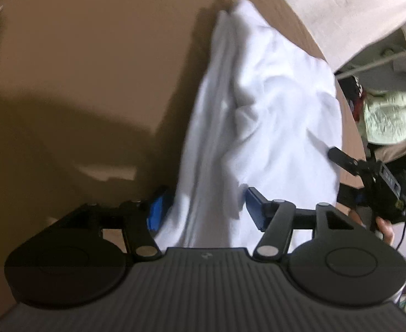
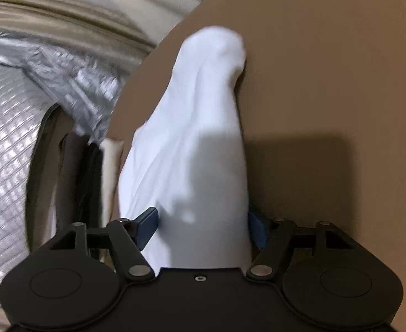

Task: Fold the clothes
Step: 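Lift the shirt end with the right gripper while the left gripper pinches the fold, then carry the folded white shirt with both grippers toward the dark clothes stack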

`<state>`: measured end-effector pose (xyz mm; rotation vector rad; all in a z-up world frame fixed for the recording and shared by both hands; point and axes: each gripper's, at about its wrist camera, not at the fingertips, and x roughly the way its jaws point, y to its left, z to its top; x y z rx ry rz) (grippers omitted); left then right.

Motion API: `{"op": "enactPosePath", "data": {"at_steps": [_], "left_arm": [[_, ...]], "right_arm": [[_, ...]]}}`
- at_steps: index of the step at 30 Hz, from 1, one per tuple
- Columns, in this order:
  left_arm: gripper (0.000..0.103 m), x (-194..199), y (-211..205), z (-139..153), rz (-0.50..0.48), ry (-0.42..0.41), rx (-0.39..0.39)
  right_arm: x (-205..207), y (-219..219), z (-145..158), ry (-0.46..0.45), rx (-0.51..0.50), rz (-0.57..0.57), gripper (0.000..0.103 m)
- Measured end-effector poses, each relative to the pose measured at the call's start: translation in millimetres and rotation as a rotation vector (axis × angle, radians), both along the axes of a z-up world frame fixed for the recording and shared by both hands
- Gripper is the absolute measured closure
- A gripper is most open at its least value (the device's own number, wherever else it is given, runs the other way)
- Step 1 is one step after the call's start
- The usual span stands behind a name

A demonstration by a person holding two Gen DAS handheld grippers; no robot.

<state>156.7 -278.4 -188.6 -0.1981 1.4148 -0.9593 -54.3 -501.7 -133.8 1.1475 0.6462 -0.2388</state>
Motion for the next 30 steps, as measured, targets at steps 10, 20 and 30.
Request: {"op": "enactPosePath", "data": {"at_steps": [10,20,30], "left_arm": [[0.084,-26.4,-12.4,67.1,-0.074,-0.367,-0.112],[0.084,-23.0,59.3,133.7,0.070,-0.543,-0.220],[0.084,1.8,138.1,177.8,0.374,-0.659,-0.285]], "right_arm": [[25.0,42.5,38.2,-0.119,-0.360,0.057,0.067],[25.1,97.6,114.1,-0.172,-0.598,0.043,0.070],[82.4,162.9,172.9,-0.349,-0.738,0.138,0.070]]}}
